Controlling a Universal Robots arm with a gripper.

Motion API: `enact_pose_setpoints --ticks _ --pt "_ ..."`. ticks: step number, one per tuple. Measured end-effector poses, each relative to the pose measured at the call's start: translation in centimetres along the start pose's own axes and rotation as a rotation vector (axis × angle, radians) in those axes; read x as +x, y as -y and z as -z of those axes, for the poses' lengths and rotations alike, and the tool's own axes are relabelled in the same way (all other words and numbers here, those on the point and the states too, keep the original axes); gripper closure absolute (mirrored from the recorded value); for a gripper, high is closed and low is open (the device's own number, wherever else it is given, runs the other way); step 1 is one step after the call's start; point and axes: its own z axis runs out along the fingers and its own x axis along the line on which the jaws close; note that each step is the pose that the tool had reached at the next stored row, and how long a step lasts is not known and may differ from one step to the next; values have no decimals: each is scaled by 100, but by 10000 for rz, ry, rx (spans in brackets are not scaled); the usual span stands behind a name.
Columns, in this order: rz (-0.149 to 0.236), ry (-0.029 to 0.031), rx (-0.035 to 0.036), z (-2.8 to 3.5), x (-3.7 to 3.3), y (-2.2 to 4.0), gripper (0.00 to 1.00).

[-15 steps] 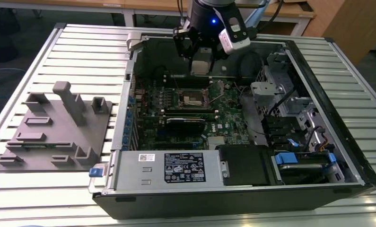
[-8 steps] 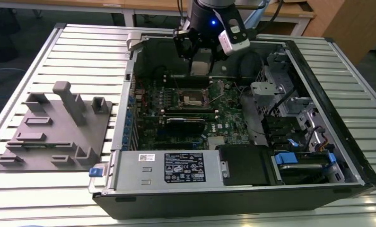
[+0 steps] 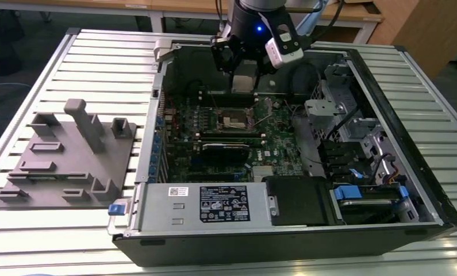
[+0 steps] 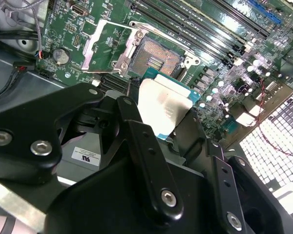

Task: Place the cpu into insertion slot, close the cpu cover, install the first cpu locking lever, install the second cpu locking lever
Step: 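Place the cpu into insertion slot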

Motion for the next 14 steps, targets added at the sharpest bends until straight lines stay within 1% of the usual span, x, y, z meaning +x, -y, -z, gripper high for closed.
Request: enact_pose_setpoints --ticks 3,12,14 --pt "0 1 -3 -4 0 0 46" --pt "1 1 -1 -42 -1 4 46" --pt "1 1 -1 -64 -1 6 46"
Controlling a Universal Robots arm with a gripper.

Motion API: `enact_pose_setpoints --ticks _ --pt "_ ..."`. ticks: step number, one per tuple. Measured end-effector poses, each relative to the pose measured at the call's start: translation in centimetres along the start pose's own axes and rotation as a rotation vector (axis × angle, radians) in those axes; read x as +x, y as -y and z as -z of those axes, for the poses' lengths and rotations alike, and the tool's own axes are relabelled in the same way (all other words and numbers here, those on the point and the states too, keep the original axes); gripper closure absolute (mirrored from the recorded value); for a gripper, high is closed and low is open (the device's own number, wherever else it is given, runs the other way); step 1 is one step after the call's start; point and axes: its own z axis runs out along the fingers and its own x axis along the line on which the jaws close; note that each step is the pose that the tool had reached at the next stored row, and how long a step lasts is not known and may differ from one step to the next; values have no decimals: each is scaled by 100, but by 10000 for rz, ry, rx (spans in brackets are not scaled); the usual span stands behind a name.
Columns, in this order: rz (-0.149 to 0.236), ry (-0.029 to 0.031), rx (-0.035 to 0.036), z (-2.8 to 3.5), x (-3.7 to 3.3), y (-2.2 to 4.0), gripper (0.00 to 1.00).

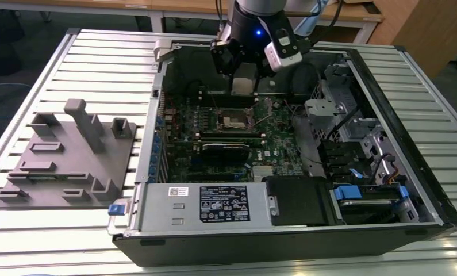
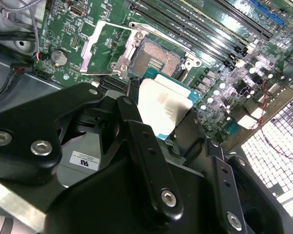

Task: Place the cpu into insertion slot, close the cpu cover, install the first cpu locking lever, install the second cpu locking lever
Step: 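Place the cpu into insertion slot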

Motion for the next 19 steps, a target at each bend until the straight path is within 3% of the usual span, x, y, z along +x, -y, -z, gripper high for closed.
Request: enact_pose_setpoints --ticks 19 --pt "-1 0 -1 -75 -1 7 46"
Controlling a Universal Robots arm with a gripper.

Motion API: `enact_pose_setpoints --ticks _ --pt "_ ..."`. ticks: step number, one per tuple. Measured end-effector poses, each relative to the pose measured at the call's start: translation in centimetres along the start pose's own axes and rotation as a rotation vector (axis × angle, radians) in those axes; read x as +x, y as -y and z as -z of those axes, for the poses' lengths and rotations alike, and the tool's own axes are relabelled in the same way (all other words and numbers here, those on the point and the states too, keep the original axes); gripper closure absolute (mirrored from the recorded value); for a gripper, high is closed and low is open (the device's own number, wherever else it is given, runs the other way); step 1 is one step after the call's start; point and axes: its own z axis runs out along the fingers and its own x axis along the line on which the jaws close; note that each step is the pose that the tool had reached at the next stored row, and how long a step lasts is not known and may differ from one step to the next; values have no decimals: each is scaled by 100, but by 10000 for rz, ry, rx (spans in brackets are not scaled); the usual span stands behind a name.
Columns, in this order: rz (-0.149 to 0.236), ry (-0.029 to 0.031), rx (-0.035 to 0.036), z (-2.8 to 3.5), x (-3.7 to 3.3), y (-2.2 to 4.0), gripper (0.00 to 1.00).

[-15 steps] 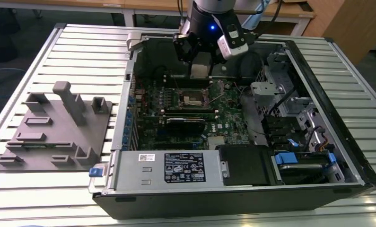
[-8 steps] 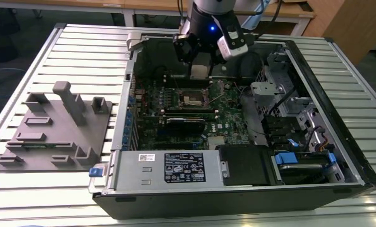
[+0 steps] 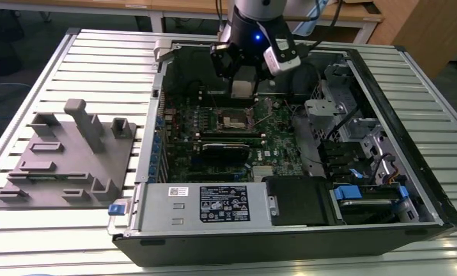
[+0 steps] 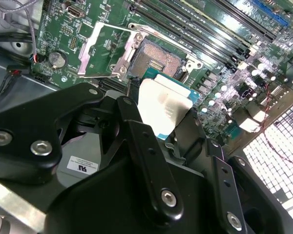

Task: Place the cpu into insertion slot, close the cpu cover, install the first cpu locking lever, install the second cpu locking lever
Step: 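Place the cpu into insertion slot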

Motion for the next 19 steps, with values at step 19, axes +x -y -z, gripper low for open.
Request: enact_pose_setpoints --ticks 19 --pt "0 0 -1 -65 -1 6 46"
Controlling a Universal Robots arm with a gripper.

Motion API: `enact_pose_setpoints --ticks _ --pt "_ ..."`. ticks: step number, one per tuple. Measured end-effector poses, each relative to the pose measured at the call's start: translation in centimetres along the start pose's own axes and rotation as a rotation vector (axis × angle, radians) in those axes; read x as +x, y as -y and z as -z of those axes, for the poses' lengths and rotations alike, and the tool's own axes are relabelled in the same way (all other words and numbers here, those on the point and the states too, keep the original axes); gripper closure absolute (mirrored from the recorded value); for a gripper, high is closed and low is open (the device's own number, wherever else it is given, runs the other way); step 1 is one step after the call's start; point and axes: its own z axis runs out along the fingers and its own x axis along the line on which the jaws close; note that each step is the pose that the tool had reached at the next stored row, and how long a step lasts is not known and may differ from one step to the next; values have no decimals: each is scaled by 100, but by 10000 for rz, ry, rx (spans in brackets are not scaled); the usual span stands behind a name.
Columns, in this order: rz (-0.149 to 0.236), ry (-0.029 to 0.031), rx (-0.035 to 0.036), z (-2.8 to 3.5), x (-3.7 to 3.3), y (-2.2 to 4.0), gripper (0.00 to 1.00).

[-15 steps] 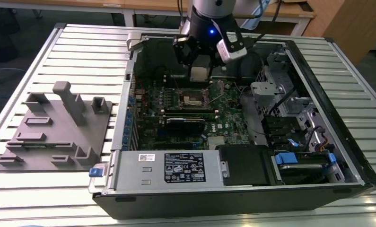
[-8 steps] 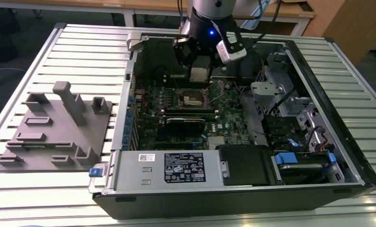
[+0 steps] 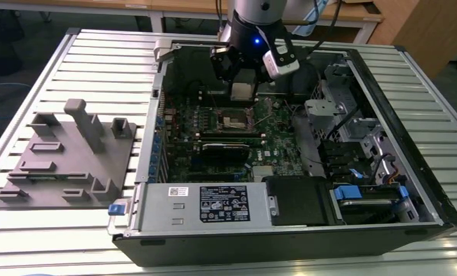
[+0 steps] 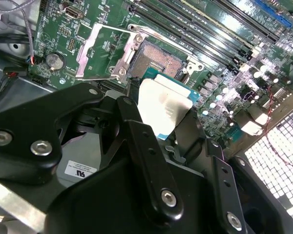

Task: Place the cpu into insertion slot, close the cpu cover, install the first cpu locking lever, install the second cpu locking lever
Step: 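Place the cpu into insertion slot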

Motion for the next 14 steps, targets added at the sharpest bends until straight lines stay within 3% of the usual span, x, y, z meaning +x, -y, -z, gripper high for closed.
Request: enact_pose_setpoints --ticks 14 --pt "0 0 1 -49 -1 4 46"
